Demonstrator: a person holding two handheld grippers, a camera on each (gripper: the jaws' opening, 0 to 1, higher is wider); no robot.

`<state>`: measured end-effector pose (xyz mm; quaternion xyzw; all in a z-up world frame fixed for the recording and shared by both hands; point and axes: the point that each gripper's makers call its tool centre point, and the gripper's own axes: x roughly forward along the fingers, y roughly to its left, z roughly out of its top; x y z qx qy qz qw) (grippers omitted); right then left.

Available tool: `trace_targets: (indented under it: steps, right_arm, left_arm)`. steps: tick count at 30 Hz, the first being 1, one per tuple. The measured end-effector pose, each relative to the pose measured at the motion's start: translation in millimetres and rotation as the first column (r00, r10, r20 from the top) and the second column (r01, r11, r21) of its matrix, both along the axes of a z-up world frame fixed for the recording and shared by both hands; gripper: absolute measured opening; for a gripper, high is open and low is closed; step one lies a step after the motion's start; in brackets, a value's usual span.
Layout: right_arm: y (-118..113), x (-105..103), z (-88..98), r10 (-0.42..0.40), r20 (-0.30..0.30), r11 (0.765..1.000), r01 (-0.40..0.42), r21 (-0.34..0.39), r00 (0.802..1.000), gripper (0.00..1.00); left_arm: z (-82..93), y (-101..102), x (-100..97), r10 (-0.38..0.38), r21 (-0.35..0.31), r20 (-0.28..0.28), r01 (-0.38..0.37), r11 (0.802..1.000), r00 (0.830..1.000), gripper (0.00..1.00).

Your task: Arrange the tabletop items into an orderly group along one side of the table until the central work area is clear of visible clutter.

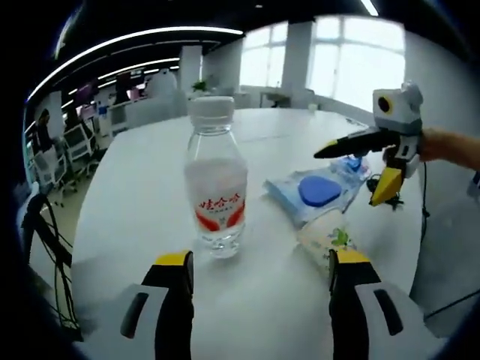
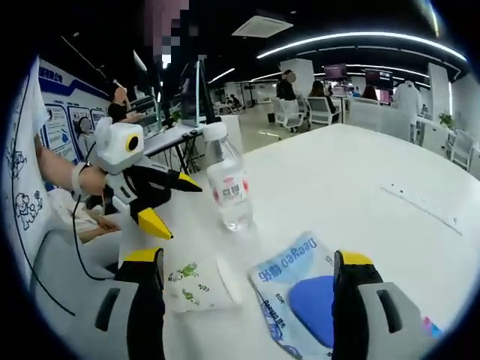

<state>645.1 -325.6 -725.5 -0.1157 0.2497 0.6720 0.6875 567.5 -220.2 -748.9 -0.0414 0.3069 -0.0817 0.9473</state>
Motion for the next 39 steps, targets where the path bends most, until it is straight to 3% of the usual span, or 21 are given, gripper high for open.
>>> trace_targets:
  steps: [8,11,21,30,39]
  right_arm:
    - [-32.9,0.1,-9.4,-0.024,0.009,0.997,0.024,-0.070,1.000,0.93]
    - [-46.0,1.0,-11.0,-0.047,0.005,0.996,0.047,-0.078,0.999,0.93]
    - [-86.6,-9.8,-24.9,-0.086,0.011,0.987,0.087,-0.131,0.996,0.93]
    - [-96.0,-23.9,-31.0,-0.089,-0.010,0.986,0.087,-0.144,0.996,0.92]
    - [-91.0,-21.6,-28.6,-0.088,-0.012,0.988,0.086,-0.129,0.996,0.92]
  left_arm:
    - [-3.6,-27.2,-6.4,-0.041,-0.124,-0.056,0.034,0.992,0.998,0.71]
    - [-3.5,-35.7,-4.8,-0.069,-0.118,-0.041,0.064,0.991,0.997,0.68]
    - [-10.5,-56.9,-8.1,-0.097,-0.171,-0.097,0.079,0.982,0.991,0.71]
    - [-16.1,-72.3,-6.9,-0.105,-0.216,-0.132,0.075,0.974,0.986,0.71]
    - [-19.2,-87.4,0.6,-0.138,-0.238,-0.162,0.097,0.966,0.977,0.69]
